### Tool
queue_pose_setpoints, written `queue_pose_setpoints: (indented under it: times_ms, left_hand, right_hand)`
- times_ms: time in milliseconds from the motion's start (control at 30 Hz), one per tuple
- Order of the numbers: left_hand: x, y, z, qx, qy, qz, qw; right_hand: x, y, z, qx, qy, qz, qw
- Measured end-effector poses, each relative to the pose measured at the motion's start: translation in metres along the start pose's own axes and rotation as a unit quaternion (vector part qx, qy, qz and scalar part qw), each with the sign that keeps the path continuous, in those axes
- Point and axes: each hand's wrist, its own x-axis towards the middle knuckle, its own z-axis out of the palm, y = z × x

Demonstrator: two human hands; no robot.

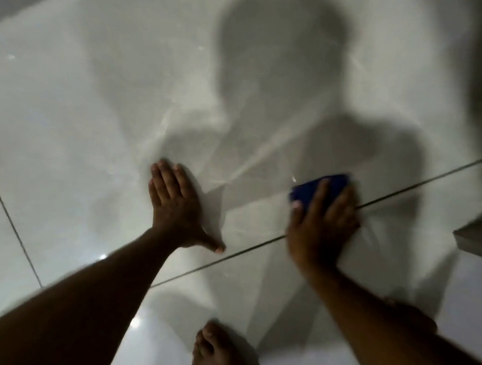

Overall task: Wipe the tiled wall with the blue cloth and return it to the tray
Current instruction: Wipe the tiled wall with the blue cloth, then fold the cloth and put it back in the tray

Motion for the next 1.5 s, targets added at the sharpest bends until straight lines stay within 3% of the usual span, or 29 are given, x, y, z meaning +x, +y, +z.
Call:
queue_pose_setpoints:
  times_ms: [67,100,167,200,233,267,300,333,400,500,567,633,733,867,933,1000,1067,1133,1267,1400,1500]
  left_hand:
    - [0.001,0.000,0.003,0.006,0.007,0.007,1.000]
    - [0.001,-0.002,0.004,0.011,0.010,0.007,1.000]
    - [0.002,-0.003,0.006,0.015,0.017,0.006,1.000]
    - [0.003,-0.003,0.008,0.016,0.022,0.006,1.000]
    - [0.003,-0.004,0.009,0.018,0.026,0.006,0.999]
    - [0.004,-0.004,0.010,0.022,0.027,0.007,0.999]
    - [0.004,-0.004,0.011,0.027,0.026,0.007,0.999]
    - [0.004,-0.004,0.011,0.029,0.024,0.005,0.999]
    - [0.004,-0.004,0.010,0.031,0.020,-0.003,0.999]
    - [0.003,0.000,0.008,0.042,0.007,-0.021,0.999]
    - [-0.001,0.005,0.004,0.050,-0.002,-0.045,0.998]
    - [-0.006,0.011,0.003,0.064,0.014,-0.069,0.995]
    - [-0.026,0.017,0.009,0.071,0.064,-0.080,0.992]
    - [-0.057,0.021,0.030,-0.021,0.112,0.008,0.993]
    - [-0.068,0.025,0.031,-0.116,0.072,0.009,0.991]
    - [-0.076,0.031,0.025,-0.231,0.027,-0.029,0.972]
    - [-0.088,0.041,0.012,-0.301,0.026,-0.040,0.952]
    - [-0.103,0.048,-0.009,-0.373,0.050,-0.033,0.926]
    - [-0.161,0.062,-0.084,-0.478,0.052,0.007,0.877]
    - [-0.260,0.079,-0.189,-0.558,0.050,0.064,0.826]
    - [-0.346,0.089,-0.266,-0.626,0.032,0.067,0.776]
  right_hand:
    - [-0.061,-0.031,0.002,0.012,-0.080,-0.160,0.984]
    - [-0.073,-0.039,0.001,0.021,-0.118,-0.291,0.949]
    - [-0.035,-0.033,0.000,0.012,-0.155,-0.548,0.822]
    - [-0.001,-0.028,-0.001,-0.006,-0.142,-0.629,0.764]
    - [0.035,-0.023,-0.002,-0.025,-0.118,-0.662,0.740]
    - [0.069,-0.015,-0.003,-0.041,-0.092,-0.637,0.764]
    - [0.098,-0.004,-0.005,-0.052,-0.062,-0.562,0.823]
    - [0.123,0.011,-0.008,-0.064,-0.029,-0.463,0.883]
    - [0.143,0.045,-0.017,-0.079,0.002,-0.261,0.962]
    - [0.115,0.065,-0.015,-0.041,0.024,-0.010,0.999]
    - [0.072,0.040,-0.008,0.002,0.023,0.082,0.996]
    - [0.019,-0.001,-0.002,0.032,-0.001,0.045,0.998]
    - [-0.053,-0.057,-0.003,0.050,-0.096,-0.117,0.987]
    - [-0.073,-0.082,-0.014,0.064,-0.195,-0.269,0.941]
    - [-0.061,-0.080,-0.025,0.081,-0.197,-0.233,0.949]
    - [-0.047,-0.075,-0.041,0.132,-0.258,-0.137,0.947]
    - [-0.036,-0.067,-0.063,0.175,-0.339,-0.051,0.923]
    - [-0.033,-0.059,-0.093,0.237,-0.372,-0.005,0.898]
    - [-0.039,-0.050,-0.196,0.335,-0.323,0.002,0.885]
    - [-0.053,-0.051,-0.351,0.424,-0.292,0.058,0.855]
    - [-0.064,-0.063,-0.473,0.423,-0.263,0.017,0.867]
